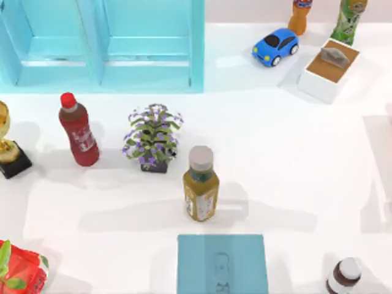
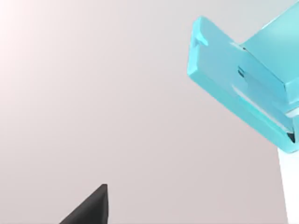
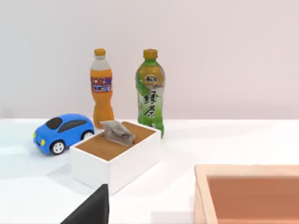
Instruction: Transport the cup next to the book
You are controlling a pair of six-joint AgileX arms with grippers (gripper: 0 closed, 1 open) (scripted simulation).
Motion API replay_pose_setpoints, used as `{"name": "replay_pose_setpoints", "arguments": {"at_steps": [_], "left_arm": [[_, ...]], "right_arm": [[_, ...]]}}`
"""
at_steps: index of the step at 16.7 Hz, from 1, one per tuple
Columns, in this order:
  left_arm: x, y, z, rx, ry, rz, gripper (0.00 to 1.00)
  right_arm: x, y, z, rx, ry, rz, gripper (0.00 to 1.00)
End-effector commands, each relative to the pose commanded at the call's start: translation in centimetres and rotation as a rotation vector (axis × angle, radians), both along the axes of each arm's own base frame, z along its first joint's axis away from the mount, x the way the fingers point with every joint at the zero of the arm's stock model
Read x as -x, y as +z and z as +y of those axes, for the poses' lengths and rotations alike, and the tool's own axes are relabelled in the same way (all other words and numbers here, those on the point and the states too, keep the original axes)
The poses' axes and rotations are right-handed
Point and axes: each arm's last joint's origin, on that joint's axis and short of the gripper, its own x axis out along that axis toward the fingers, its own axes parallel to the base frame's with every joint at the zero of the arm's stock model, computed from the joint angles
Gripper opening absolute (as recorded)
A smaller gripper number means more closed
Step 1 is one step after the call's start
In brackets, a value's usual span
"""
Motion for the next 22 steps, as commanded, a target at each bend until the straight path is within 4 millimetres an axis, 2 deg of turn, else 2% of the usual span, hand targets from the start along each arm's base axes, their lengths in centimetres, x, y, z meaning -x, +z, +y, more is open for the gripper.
{"name": "replay_pose_setpoints", "arguments": {"at_steps": [3, 6, 11, 15, 19, 22], "left_arm": [[-0.7, 2.3, 1.2, -0.156, 0.038, 0.167, 1.00], [-2.2, 2.8, 2.7, -0.239, 0.044, 0.373, 1.00], [-4.9, 1.6, 5.8, -0.284, -0.030, 0.738, 1.00], [-6.3, 0.8, 8.2, -0.315, -0.140, 0.977, 1.00], [-7.8, -0.2, 10.9, -0.338, -0.294, 1.184, 1.00], [-9.0, -1.7, 13.6, -0.322, -0.446, 1.324, 1.00]], "right_arm": [[0.0, 0.0, 0.0, 0.000, 0.000, 0.000, 1.00], [0.0, 0.0, 0.0, 0.000, 0.000, 0.000, 1.00], [0.0, 0.0, 0.0, 0.000, 0.000, 0.000, 1.00], [0.0, 0.0, 0.0, 0.000, 0.000, 0.000, 1.00], [0.0, 0.0, 0.0, 0.000, 0.000, 0.000, 1.00], [0.0, 0.0, 0.0, 0.000, 0.000, 0.000, 1.00]]}}
